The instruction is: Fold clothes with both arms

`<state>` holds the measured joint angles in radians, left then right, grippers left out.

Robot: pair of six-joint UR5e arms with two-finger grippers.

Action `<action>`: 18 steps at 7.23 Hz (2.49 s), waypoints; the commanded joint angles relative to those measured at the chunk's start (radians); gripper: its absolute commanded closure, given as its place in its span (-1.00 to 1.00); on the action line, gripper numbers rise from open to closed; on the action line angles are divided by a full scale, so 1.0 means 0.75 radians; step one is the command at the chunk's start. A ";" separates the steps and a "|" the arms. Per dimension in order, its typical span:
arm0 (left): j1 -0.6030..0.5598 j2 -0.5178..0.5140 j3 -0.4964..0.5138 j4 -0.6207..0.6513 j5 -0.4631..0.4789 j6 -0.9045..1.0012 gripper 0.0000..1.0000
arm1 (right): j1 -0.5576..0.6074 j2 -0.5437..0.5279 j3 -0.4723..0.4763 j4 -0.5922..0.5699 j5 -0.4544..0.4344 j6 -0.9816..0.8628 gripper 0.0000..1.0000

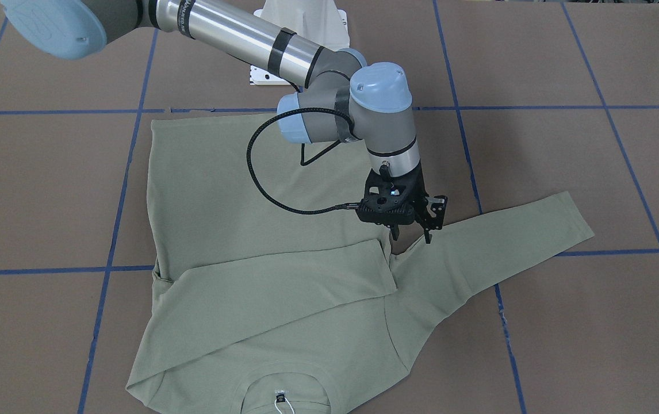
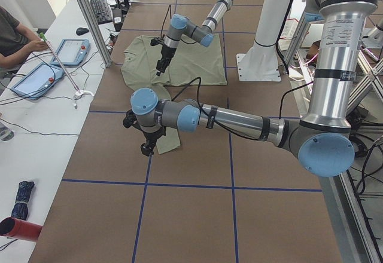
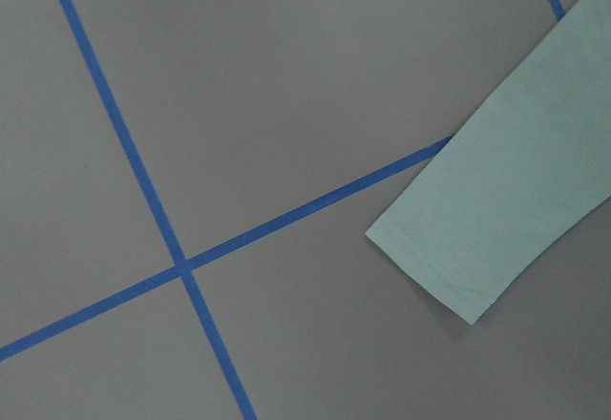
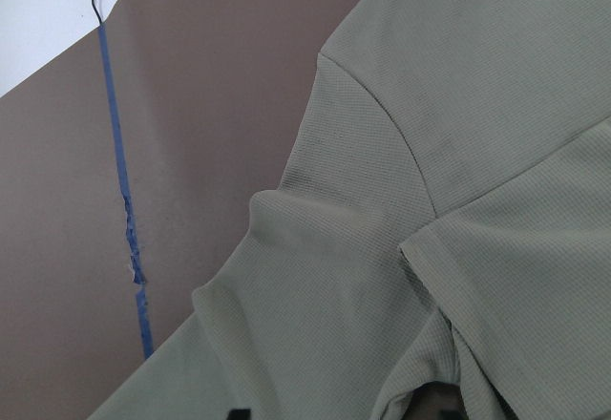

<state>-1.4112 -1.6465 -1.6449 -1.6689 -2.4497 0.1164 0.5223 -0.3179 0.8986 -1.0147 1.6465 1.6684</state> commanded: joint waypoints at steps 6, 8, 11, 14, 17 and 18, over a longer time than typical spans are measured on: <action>0.372 -0.161 0.551 -0.700 0.006 -0.851 -0.77 | 0.112 -0.503 0.790 -0.304 0.210 0.023 -1.00; 0.378 -0.185 0.557 -0.698 0.006 -0.849 -0.61 | 0.112 -0.507 0.790 -0.304 0.206 0.023 -1.00; 0.388 -0.206 0.587 -0.695 0.026 -0.855 -0.42 | 0.112 -0.519 0.790 -0.302 0.202 0.019 -1.00; 0.391 -0.220 0.612 -0.693 0.059 -0.855 -0.41 | 0.110 -0.519 0.790 -0.302 0.200 0.023 -1.00; 0.393 -0.218 0.610 -0.687 0.078 -0.865 0.42 | 0.112 -0.519 0.788 -0.300 0.200 0.029 -1.00; 0.393 -0.218 0.612 -0.683 0.078 -0.859 0.99 | 0.112 -0.519 0.790 -0.300 0.200 0.031 -1.00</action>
<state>-1.1168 -1.8103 -1.1868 -2.1851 -2.3921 -0.5302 0.6058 -0.7072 1.4906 -1.2395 1.7963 1.6896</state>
